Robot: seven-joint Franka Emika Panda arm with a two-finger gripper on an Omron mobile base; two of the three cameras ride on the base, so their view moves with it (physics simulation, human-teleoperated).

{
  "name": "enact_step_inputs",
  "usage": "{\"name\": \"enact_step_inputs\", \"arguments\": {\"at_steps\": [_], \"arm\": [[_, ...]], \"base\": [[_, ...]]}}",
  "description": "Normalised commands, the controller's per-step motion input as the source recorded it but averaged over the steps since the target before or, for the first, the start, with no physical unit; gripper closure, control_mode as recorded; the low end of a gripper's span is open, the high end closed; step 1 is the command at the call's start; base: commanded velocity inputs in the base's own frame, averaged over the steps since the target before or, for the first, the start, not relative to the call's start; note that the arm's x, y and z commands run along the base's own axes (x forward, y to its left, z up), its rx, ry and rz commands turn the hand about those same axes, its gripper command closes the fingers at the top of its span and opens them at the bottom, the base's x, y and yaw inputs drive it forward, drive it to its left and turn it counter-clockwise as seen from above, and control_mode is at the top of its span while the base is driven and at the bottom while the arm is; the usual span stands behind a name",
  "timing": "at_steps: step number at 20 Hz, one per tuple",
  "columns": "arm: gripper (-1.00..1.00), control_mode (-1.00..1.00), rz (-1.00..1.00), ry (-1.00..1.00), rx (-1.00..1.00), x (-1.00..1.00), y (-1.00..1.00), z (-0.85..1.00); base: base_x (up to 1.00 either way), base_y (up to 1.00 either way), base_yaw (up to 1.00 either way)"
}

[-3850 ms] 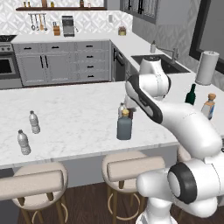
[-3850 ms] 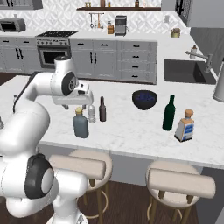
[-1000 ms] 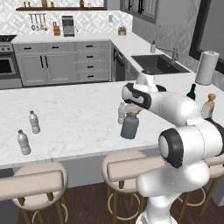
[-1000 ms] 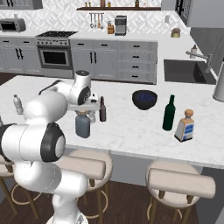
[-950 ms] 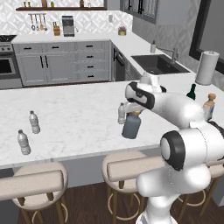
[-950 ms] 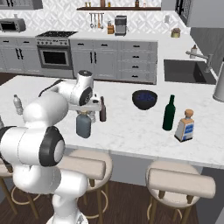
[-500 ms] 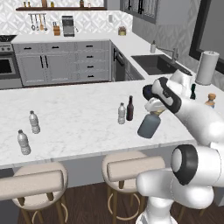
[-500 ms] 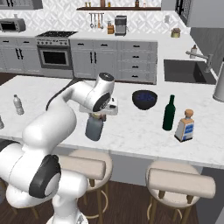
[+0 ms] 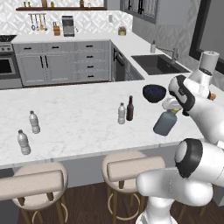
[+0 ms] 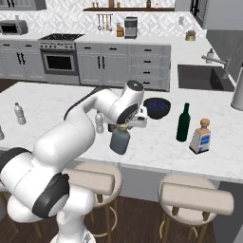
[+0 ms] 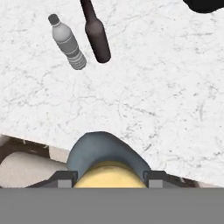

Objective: Move the plastic bottles in the middle to the plastics group, and the glass bottles in the middle to the glass group.

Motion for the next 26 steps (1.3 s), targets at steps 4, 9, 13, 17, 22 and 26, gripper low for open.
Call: {"name": "enact_step_inputs", "arguments": {"at_steps": [4, 9, 13, 17, 22, 26], "arm": [[1.00, -1.00, 0.14, -0.19, -0.14, 0.00, -0.72, 0.08], [1.00, -1.00, 0.02, -0.07, -0.25, 0.03, -0.68, 0.00], [1.00, -1.00, -0.17, 0.00, -0.25, 0.24, -0.52, 0.00], [1.00, -1.00, -0.21, 0.08, -0.04, 0.42, -0.40, 0.00], [1.00, -1.00, -0.04, 0.01, 0.06, 0.32, -0.31, 0.00], [1.00, -1.00, 0.00, -0.03, 0.04, 0.25, -0.42, -0.01]], "base": [[0.00, 0.00, 0.00], [0.00, 0.00, 0.00], [0.00, 0.00, 0.00], [0.00, 0.00, 0.00], [0.00, 0.00, 0.00], [0.00, 0.00, 0.00]]}}
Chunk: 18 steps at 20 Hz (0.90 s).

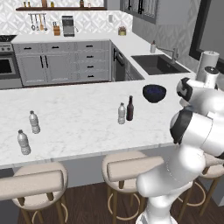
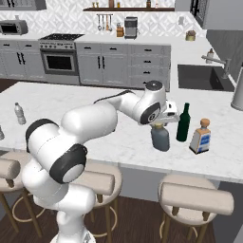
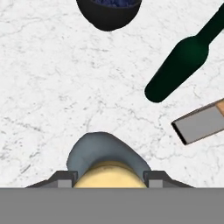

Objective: Move the plastic bottles in the middle to the plastics group, and the glass bottles in the middle to the glass group.

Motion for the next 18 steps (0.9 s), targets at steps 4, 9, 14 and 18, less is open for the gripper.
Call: {"name": "enact_step_inputs", "arguments": {"at_steps": [4, 9, 14, 18], "arm": [[1.00, -1.00, 0.00, -0.03, 0.01, 0.12, -0.38, -0.16], [1.00, -1.00, 0.00, 0.00, 0.06, 0.31, -0.24, -0.08], [1.00, -1.00, 0.00, 0.00, 0.03, 0.32, -0.20, -0.15], [1.00, -1.00, 0.00, 0.00, 0.00, 0.26, -0.18, -0.20]], "base": [[0.00, 0.00, 0.00], [0.00, 0.00, 0.00], [0.00, 0.00, 0.00], [0.00, 0.00, 0.00]]}}
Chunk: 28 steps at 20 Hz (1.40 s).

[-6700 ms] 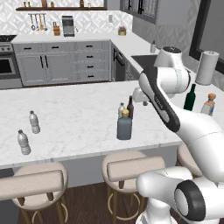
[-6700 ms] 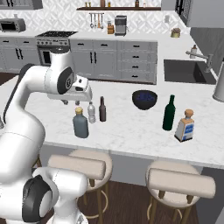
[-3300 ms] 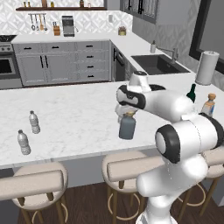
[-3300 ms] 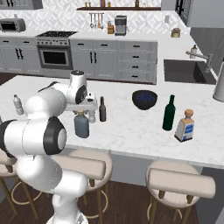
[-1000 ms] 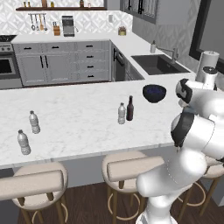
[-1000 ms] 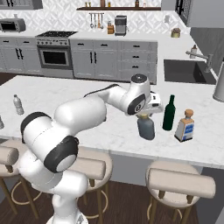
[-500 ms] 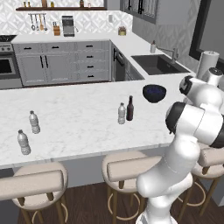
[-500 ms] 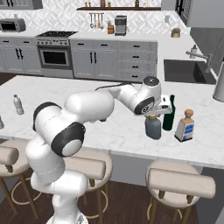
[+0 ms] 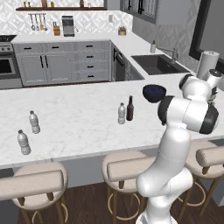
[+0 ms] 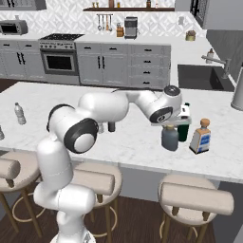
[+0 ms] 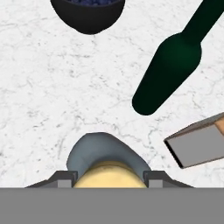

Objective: Move the plastic bottles in the middle to the plastics group, and the glass bottles in the middle to the glass group.

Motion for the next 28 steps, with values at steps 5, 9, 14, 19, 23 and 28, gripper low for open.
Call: {"name": "enact_step_inputs", "arguments": {"at_steps": [5, 9, 14, 19, 23, 28], "arm": [[1.00, -1.00, 0.00, 0.00, -0.01, 0.23, -0.07, -0.28], [1.00, -1.00, 0.00, 0.00, 0.00, 0.27, -0.05, -0.34], [1.00, -1.00, 0.00, 0.00, 0.00, 0.27, 0.00, -0.37], [1.00, -1.00, 0.00, 0.00, -0.07, 0.10, 0.00, -0.46], [-1.00, -1.00, 0.00, 0.00, -0.08, -0.11, -0.01, -0.40], [-1.00, -1.00, 0.00, 0.00, 0.00, -0.03, 0.00, 0.00]], "base": [[0.00, 0.00, 0.00], [0.00, 0.00, 0.00], [0.00, 0.00, 0.00], [0.00, 0.00, 0.00], [0.00, 0.00, 0.00], [0.00, 0.00, 0.00]]}}
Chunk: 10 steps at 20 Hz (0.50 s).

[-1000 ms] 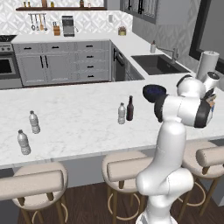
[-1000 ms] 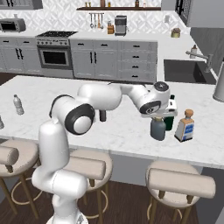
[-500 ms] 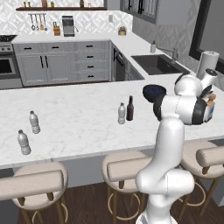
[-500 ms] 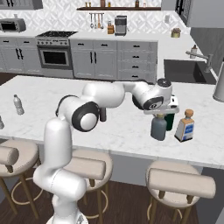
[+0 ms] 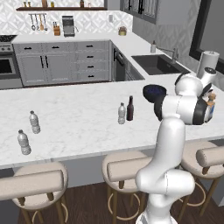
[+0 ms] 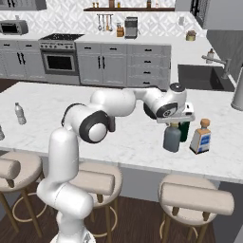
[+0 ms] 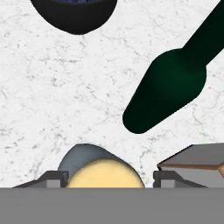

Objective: Move the plastic bottles in the middle to the plastics group, and the glass bottles in the middle to the glass group.

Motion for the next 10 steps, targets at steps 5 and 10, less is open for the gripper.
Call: {"name": "enact_step_inputs", "arguments": {"at_steps": [5, 10], "arm": [[-1.00, -1.00, 0.00, -0.01, 0.00, 0.00, 0.01, 0.25], [-1.00, -1.00, 0.00, -0.04, -0.05, -0.05, 0.22, 0.42]], "base": [[0.00, 0.00, 0.00], [0.00, 0.00, 0.00]]}}
